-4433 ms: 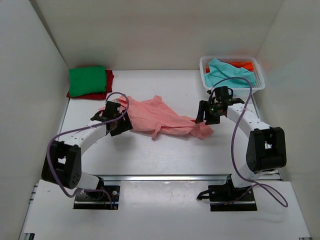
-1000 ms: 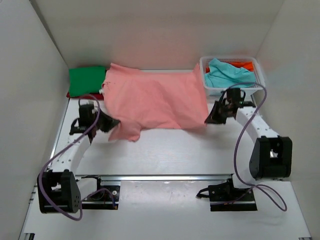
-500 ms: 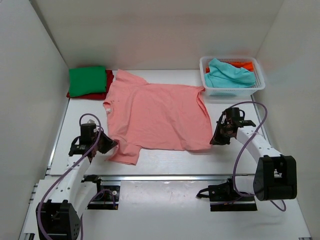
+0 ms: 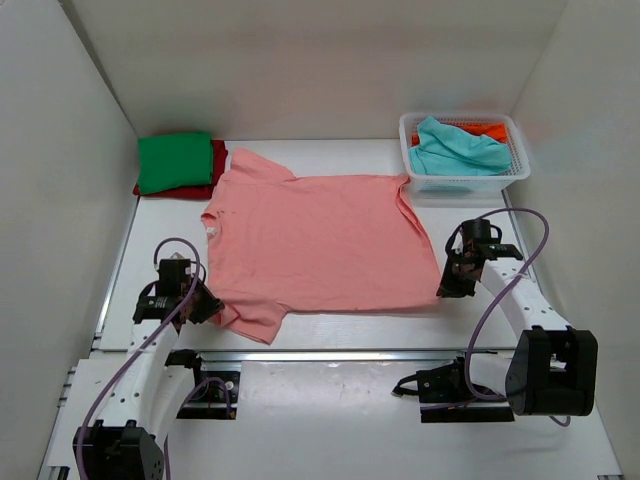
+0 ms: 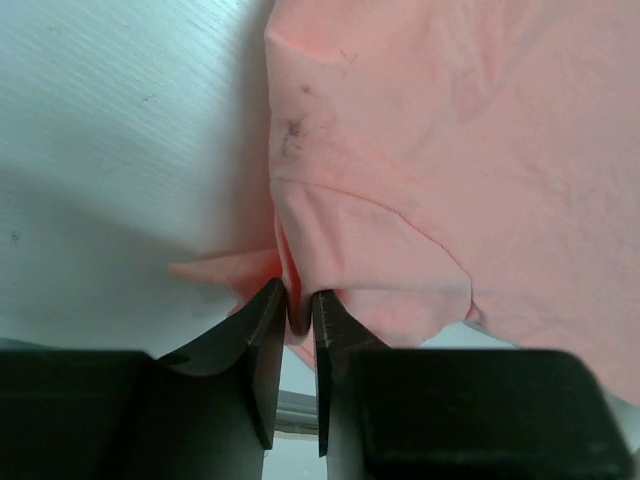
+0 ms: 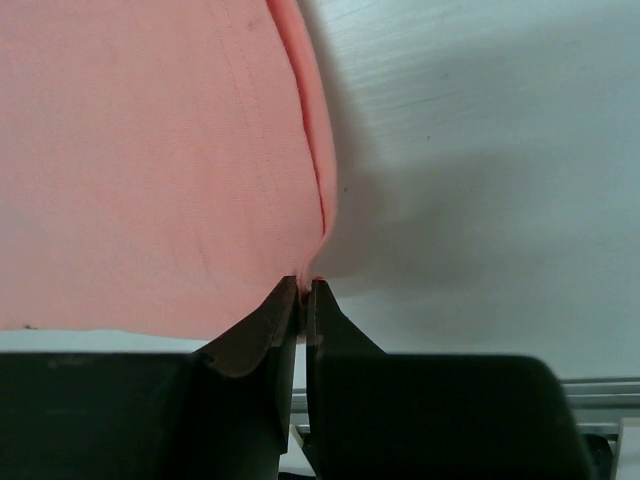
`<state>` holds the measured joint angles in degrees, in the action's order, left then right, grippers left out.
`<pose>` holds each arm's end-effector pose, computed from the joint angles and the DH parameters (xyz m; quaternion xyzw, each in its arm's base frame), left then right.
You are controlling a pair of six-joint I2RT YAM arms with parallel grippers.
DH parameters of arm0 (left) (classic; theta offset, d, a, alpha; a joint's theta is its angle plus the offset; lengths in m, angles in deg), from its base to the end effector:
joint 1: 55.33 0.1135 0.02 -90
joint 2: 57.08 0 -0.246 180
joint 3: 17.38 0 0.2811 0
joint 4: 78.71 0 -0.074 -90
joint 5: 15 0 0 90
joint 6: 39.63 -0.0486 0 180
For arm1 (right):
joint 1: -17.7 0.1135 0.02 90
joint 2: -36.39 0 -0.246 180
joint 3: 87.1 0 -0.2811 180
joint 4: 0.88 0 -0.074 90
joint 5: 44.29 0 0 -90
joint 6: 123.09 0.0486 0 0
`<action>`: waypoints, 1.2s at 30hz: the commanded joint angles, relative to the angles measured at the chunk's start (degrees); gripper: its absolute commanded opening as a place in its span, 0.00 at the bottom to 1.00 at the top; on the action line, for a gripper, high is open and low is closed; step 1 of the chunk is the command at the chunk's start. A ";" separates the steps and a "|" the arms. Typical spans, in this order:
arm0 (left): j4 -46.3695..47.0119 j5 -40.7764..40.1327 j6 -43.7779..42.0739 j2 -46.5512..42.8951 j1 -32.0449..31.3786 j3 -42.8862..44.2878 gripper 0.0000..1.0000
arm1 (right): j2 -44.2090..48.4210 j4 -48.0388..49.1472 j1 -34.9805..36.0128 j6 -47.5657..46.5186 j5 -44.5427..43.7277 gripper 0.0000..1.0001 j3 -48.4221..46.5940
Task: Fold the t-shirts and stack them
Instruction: Grap the side of the flattened tshirt closest away from the robot with both arms
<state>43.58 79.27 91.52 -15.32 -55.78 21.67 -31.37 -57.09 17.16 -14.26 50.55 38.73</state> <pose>0.1777 -0.0050 0.1575 -0.3271 0.9092 -0.1243 0.2257 0.2424 0.0018 0.1603 0.1582 0.9709 0.0689 0.1664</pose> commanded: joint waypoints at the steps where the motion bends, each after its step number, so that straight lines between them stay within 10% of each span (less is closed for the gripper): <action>1: -0.14 -2.78 -1.94 0.51 0.36 2.80 0.29 | 0.62 -1.21 -0.87 -1.34 -1.86 0.00 -2.36; 6: -0.23 -2.25 -2.30 1.75 -0.08 5.35 0.00 | 0.88 -1.91 -1.49 -1.34 -1.15 0.00 -3.76; 36: 4.34 1.53 -0.02 37.94 4.05 35.15 0.01 | -27.41 -2.62 -4.30 -3.62 7.90 0.00 -28.81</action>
<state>45.81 80.45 90.97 20.09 -52.67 53.49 -57.19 -60.25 13.47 -16.99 57.72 13.14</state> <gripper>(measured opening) 0.052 0.031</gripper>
